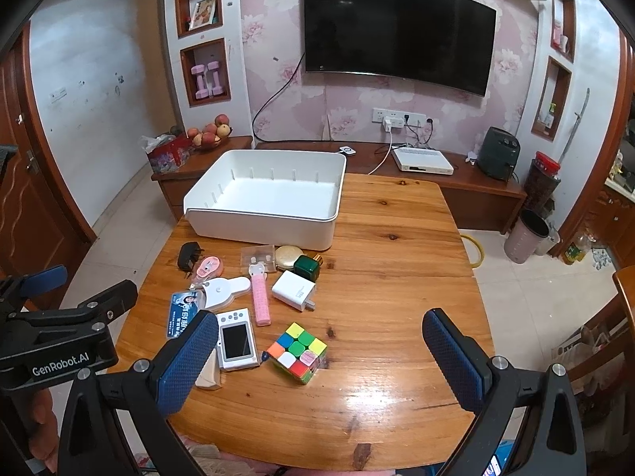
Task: Organize rigid objects
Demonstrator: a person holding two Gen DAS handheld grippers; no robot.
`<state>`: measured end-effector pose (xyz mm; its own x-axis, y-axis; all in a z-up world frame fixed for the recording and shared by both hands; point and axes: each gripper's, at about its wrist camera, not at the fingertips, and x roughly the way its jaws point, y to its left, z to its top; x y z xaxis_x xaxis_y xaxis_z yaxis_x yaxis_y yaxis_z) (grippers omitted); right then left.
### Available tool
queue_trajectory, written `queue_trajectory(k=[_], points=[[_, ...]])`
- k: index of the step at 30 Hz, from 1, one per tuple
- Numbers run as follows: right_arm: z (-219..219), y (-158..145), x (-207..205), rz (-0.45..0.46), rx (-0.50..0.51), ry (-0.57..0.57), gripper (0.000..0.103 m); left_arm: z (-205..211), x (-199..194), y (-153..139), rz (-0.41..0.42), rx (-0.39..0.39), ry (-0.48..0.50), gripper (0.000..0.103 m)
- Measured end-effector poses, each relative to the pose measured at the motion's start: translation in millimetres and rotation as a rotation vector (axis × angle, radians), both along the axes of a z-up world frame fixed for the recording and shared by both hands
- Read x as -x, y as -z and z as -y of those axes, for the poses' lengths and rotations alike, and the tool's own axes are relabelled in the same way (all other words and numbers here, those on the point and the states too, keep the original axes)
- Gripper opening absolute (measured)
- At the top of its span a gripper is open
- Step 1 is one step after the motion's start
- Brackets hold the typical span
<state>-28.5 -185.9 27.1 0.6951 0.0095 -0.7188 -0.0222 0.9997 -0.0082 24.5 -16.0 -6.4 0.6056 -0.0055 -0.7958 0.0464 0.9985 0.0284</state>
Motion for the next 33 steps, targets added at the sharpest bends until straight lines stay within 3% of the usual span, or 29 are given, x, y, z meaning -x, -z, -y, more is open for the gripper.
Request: queue_trajectory(k=[33], points=[[-15.2, 7.4, -19.3, -0.034, -0.018, -0.055, 0.103, -6.6, -21.4, 8.5, -0.036, 0.055, 0.036, 0.102]])
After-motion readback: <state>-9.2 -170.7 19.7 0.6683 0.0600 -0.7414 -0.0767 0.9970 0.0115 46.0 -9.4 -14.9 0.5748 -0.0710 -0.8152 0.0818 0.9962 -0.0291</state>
